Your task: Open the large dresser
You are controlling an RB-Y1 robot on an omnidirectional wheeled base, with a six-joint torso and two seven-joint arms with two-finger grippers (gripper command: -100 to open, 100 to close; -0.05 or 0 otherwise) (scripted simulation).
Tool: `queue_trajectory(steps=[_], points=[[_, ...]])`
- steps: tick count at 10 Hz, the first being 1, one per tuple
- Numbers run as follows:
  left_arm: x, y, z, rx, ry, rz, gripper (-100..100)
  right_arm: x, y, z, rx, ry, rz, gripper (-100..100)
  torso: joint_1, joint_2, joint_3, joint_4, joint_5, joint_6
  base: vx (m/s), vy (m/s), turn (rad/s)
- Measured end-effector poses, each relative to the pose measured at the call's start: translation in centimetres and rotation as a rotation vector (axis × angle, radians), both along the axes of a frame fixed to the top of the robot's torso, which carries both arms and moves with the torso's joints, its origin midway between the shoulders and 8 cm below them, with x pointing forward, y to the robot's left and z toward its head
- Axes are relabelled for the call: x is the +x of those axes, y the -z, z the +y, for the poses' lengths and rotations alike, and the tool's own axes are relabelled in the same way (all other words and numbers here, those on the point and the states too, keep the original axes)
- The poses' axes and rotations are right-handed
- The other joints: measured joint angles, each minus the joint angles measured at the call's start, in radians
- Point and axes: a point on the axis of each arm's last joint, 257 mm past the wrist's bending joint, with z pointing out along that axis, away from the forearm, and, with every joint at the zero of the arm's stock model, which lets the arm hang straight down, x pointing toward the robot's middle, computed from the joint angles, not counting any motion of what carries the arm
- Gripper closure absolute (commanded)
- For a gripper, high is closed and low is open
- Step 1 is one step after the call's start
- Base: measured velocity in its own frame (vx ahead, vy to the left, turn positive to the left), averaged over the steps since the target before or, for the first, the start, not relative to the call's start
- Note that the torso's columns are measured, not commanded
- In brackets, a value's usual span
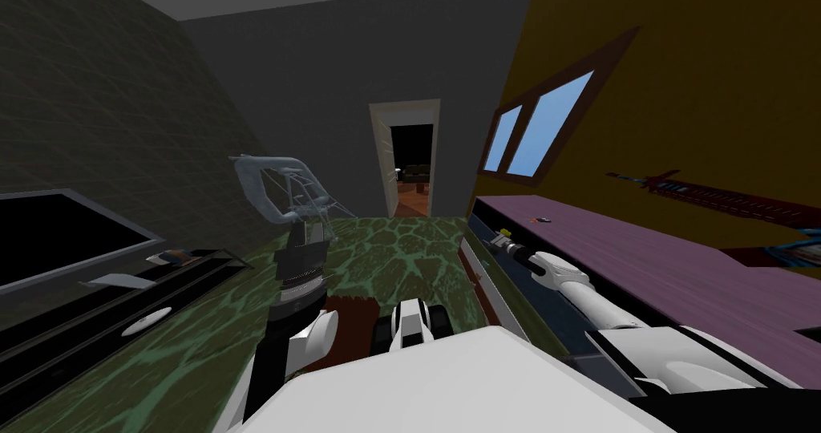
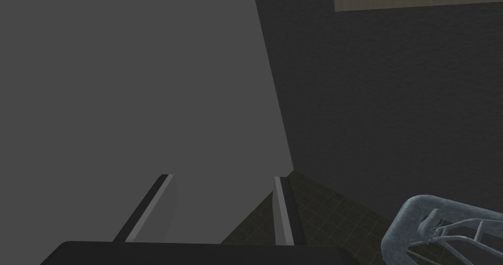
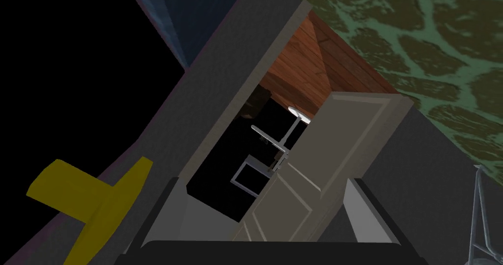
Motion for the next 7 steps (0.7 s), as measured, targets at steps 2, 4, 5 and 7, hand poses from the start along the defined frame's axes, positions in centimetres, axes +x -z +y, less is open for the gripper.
queue_trajectory(steps=[2, 4, 5, 7], points=[[0.0, 0.0, 0.0, 0.0, 0.0, 0.0, 0, -0.9, -0.2, -2.4, -0.056, 0.024, 0.031, -100, -0.001, 0.0, 0.0, 0.0, 0.0, 0.001, -0.058, 0.055, 0.076], [0.0, 0.0, 0.0, 0.0, 0.0, 0.0, 0, -1.5, -0.4, -5.2, -0.127, 0.05, 0.072, -100, 0.0, 0.002, 0.001, 0.002, 0.003, 0.003, -0.055, 0.051, 0.044], [0.0, 0.0, 0.0, 0.0, 0.0, 0.0, 0, -1.7, -0.7, -5.7, -0.153, 0.05, 0.086, -100, -0.003, 0.004, 0.001, 0.003, 0.004, 0.007, -0.027, 0.012, 0.059], [0.0, 0.0, 0.0, 0.0, 0.0, 0.0, 0, -2.7, -0.7, -7.2, -0.187, 0.062, 0.107, -100, -0.007, 0.006, 0.003, 0.004, 0.005, 0.013, -0.017, 0.008, 0.02]])
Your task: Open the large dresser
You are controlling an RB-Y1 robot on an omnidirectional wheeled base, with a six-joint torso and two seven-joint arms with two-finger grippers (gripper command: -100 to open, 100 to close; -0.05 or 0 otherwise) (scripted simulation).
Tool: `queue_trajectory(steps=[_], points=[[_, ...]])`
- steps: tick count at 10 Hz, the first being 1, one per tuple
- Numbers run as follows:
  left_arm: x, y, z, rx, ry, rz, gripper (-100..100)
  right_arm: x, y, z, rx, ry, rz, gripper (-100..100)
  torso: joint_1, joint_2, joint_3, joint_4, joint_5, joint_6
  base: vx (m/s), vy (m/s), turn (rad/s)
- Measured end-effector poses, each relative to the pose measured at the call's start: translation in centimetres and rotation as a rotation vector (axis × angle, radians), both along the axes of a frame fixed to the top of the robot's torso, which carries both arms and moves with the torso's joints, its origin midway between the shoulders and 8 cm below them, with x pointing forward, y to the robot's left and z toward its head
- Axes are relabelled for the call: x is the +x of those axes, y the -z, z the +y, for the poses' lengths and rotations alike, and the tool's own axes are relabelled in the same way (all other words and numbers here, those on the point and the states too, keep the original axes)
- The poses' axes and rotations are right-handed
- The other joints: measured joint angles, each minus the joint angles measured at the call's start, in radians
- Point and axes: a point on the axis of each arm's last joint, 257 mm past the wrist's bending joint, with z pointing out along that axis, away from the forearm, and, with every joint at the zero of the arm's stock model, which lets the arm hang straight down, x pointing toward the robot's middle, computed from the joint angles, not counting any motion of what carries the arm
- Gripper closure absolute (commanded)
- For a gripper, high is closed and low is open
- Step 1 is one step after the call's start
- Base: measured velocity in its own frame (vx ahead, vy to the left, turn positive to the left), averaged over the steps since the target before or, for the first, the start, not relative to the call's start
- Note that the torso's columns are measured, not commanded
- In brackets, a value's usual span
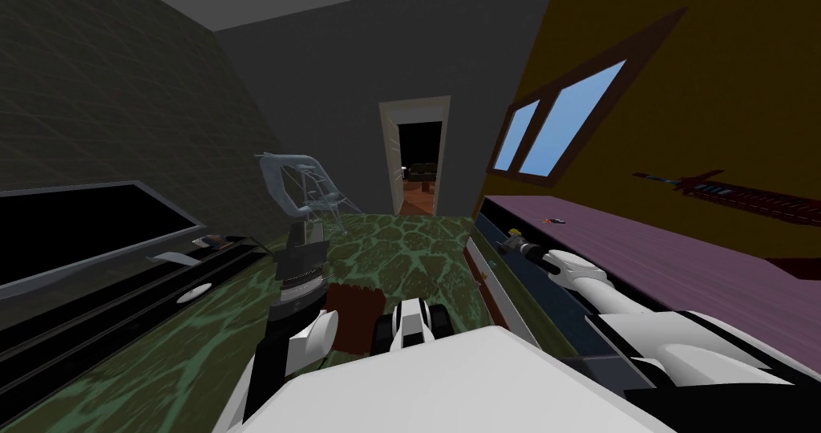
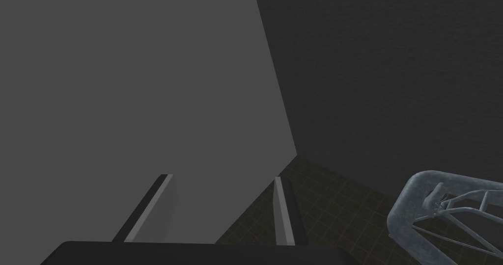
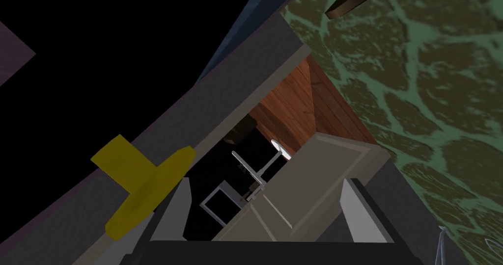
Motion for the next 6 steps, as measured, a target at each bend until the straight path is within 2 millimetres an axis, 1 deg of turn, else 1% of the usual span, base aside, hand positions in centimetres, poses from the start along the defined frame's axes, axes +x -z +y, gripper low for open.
queue_trajectory(steps=[2, 3, 5, 6], points=[[0.0, 0.0, 0.0, 0.0, 0.0, 0.0, 0, 0.2, -0.1, 0.2, -0.008, -0.002, 0.006, -100, 0.002, 0.001, 0.0, 0.001, 0.001, 0.0, -0.009, 0.004, 0.023], [0.0, 0.0, 0.0, 0.0, 0.0, 0.0, 0, -0.3, -0.6, -0.5, -0.028, 0.003, 0.016, -100, 0.002, 0.003, 0.001, 0.002, 0.003, 0.003, -0.023, 0.013, 0.044], [0.0, 0.0, 0.0, 0.0, 0.0, 0.0, 0, -0.5, -0.8, -2.1, -0.056, 0.018, 0.028, -100, -0.001, 0.003, 0.002, 0.001, 0.002, 0.006, -0.025, 0.015, 0.04], [0.0, 0.0, 0.0, 0.0, 0.0, 0.0, 0, -0.7, -1.1, -2.5, -0.075, 0.015, 0.039, -100, 0.001, 0.004, 0.002, 0.002, 0.002, 0.005, -0.026, 0.022, 0.021]])
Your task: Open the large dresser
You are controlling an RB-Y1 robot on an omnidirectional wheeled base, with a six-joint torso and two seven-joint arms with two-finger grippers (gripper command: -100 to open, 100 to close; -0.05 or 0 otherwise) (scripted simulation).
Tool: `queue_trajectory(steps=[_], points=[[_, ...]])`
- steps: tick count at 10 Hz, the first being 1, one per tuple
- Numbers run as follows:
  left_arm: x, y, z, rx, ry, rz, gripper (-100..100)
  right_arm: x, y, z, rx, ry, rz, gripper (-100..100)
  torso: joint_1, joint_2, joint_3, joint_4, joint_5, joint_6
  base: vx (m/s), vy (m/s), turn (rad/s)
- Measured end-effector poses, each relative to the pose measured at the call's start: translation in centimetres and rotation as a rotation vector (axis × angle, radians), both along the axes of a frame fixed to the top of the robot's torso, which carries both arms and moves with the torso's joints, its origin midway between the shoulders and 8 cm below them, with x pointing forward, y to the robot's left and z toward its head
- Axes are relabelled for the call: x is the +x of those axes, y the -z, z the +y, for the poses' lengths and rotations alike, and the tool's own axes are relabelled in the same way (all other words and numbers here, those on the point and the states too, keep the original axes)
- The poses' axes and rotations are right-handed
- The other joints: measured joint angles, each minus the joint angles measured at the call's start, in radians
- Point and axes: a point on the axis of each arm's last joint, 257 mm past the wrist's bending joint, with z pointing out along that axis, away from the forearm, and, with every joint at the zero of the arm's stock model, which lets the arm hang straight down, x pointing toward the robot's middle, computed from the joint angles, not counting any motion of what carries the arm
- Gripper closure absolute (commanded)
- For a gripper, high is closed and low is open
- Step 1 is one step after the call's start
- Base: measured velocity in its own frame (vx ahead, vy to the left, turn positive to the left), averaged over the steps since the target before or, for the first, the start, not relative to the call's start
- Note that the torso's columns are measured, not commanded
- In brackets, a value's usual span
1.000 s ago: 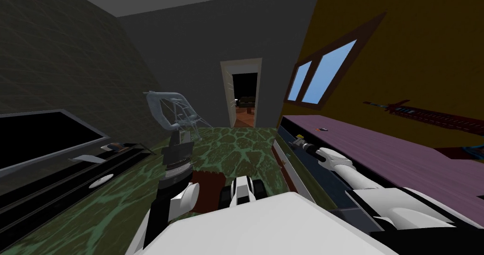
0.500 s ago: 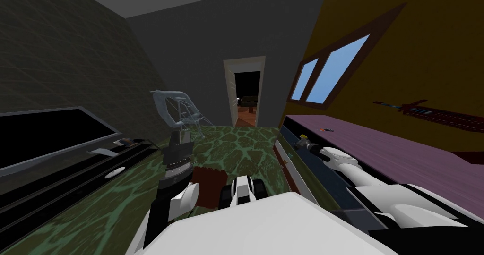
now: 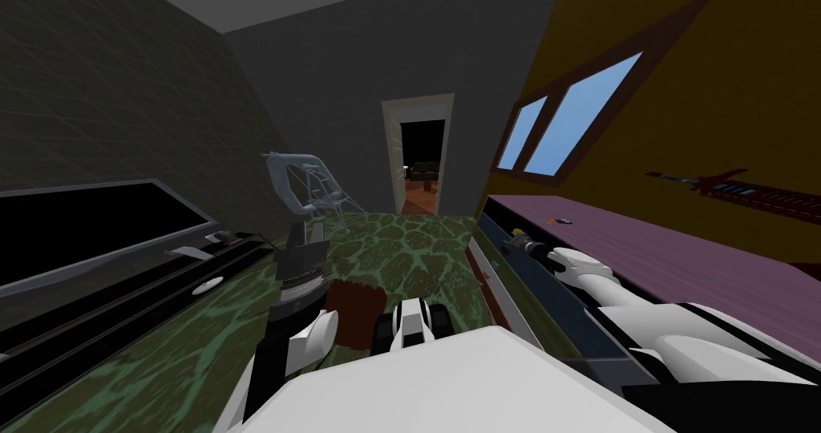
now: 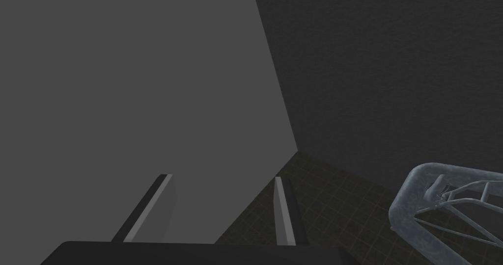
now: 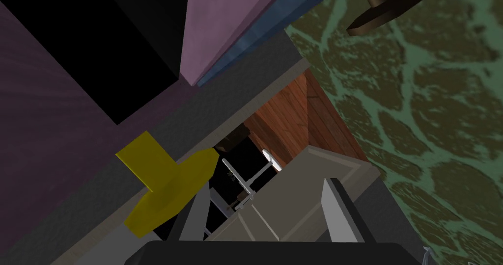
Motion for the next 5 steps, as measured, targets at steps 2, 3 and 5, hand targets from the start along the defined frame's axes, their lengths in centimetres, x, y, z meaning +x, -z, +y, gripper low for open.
queue_trajectory(steps=[2, 3, 5], points=[[0.0, 0.0, 0.0, 0.0, 0.0, 0.0, 0, 0.0, -0.2, 0.1, -0.006, 0.003, 0.003, -100, 0.003, 0.001, 0.001, 0.001, 0.002, 0.001, -0.006, 0.005, 0.012], [0.0, 0.0, 0.0, 0.0, 0.0, 0.0, 0, -0.2, -0.8, -0.5, -0.02, 0.008, 0.012, -100, 0.004, 0.002, 0.001, 0.002, 0.004, 0.001, -0.015, 0.004, 0.048], [0.0, 0.0, 0.0, 0.0, 0.0, 0.0, 0, -0.7, -1.4, -1.6, -0.049, 0.017, 0.022, -100, 0.005, 0.005, 0.002, 0.002, 0.003, 0.002, -0.033, 0.025, 0.049]])
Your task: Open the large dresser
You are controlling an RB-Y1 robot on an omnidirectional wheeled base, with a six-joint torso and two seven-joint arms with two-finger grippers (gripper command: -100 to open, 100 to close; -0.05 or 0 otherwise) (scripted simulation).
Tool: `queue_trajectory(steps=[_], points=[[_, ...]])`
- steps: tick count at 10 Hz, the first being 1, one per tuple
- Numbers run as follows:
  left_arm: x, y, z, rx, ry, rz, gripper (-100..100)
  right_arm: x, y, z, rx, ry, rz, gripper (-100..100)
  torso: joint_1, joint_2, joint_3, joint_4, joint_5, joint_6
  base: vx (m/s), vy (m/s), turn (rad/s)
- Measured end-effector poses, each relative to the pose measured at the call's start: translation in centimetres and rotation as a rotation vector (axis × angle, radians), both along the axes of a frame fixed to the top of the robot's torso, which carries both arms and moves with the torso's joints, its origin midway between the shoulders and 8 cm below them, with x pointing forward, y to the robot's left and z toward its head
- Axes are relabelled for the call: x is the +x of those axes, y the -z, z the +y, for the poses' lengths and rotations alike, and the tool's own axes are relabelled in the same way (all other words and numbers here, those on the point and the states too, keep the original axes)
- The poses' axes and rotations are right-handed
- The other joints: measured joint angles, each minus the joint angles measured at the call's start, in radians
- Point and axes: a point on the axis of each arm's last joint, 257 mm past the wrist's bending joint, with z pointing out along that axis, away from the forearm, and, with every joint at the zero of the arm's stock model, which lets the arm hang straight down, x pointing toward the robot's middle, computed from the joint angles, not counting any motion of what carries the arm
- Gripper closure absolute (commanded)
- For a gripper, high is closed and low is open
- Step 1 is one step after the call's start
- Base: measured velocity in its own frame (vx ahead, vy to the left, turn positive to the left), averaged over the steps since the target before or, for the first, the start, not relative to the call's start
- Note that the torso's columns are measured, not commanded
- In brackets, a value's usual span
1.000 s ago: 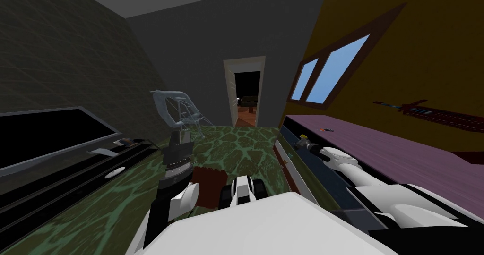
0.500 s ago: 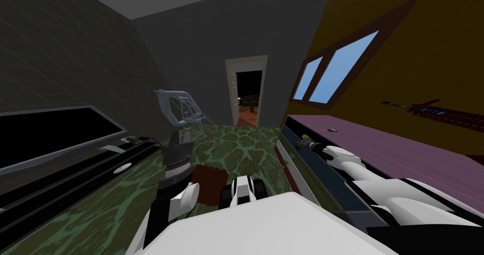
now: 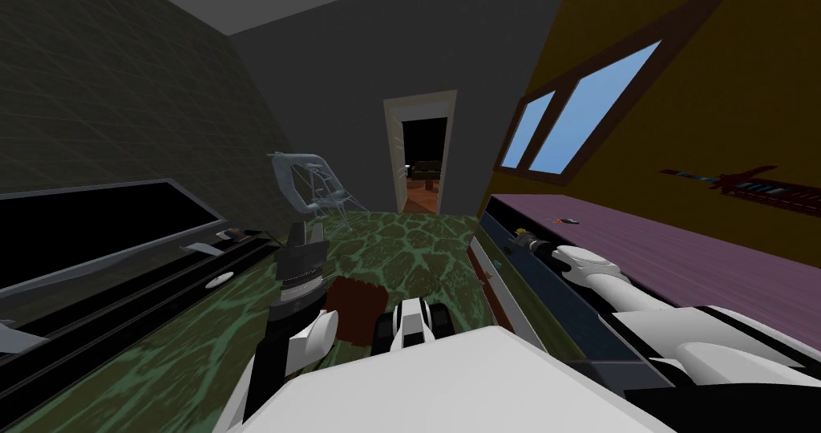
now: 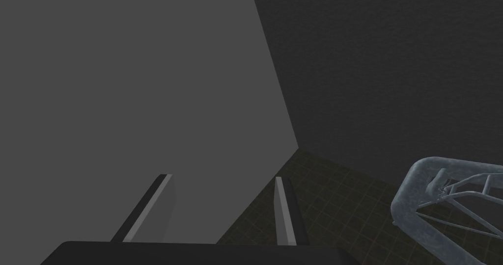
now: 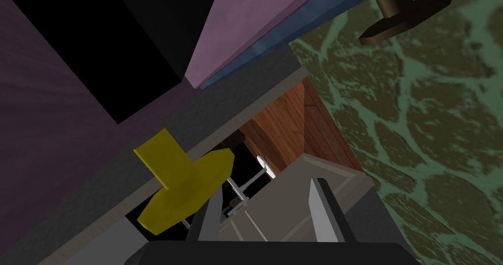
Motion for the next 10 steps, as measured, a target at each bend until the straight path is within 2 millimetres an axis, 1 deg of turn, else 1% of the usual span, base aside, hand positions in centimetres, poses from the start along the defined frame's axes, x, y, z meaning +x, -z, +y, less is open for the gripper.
queue_trajectory(steps=[3, 4, 6, 7, 8, 9, 10], points=[[0.0, 0.0, 0.0, 0.0, 0.0, 0.0, 0, -0.2, -0.2, -1.5, -0.026, 0.023, 0.006, -100, -0.001, 0.0, 0.0, 0.0, 0.0, 0.004, -0.011, 0.013, 0.018], [0.0, 0.0, 0.0, 0.0, 0.0, 0.0, 0, -0.7, -0.1, -1.6, -0.042, 0.014, 0.02, -100, -0.001, 0.002, 0.001, 0.0, 0.0, 0.006, 0.0, 0.0, 0.0], [0.0, 0.0, 0.0, 0.0, 0.0, 0.0, 0, -0.6, -0.6, -1.8, -0.045, 0.015, 0.018, -100, -0.001, 0.002, 0.001, 0.001, 0.001, 0.004, 0.0, 0.0, 0.0], [0.0, 0.0, 0.0, 0.0, 0.0, 0.0, 0, -0.6, -0.8, -1.4, -0.046, 0.01, 0.019, -100, 0.002, 0.003, 0.002, 0.001, 0.001, 0.003, 0.0, 0.0, 0.0], [0.0, 0.0, 0.0, 0.0, 0.0, 0.0, 0, -0.4, -0.5, -1.3, -0.035, 0.021, 0.011, -100, 0.001, 0.002, 0.001, 0.0, 0.001, 0.003, 0.0, 0.0, 0.0], [0.0, 0.0, 0.0, 0.0, 0.0, 0.0, 0, -0.7, -0.5, -1.3, -0.044, 0.016, 0.018, -100, 0.001, 0.002, 0.001, 0.001, 0.002, 0.004, 0.0, 0.0, 0.0], [0.0, 0.0, 0.0, 0.0, 0.0, 0.0, 0, -0.5, -0.8, -1.6, -0.039, 0.02, 0.01, -100, 0.0, 0.001, 0.001, 0.001, 0.002, 0.003, 0.009, -0.009, 0.03]])
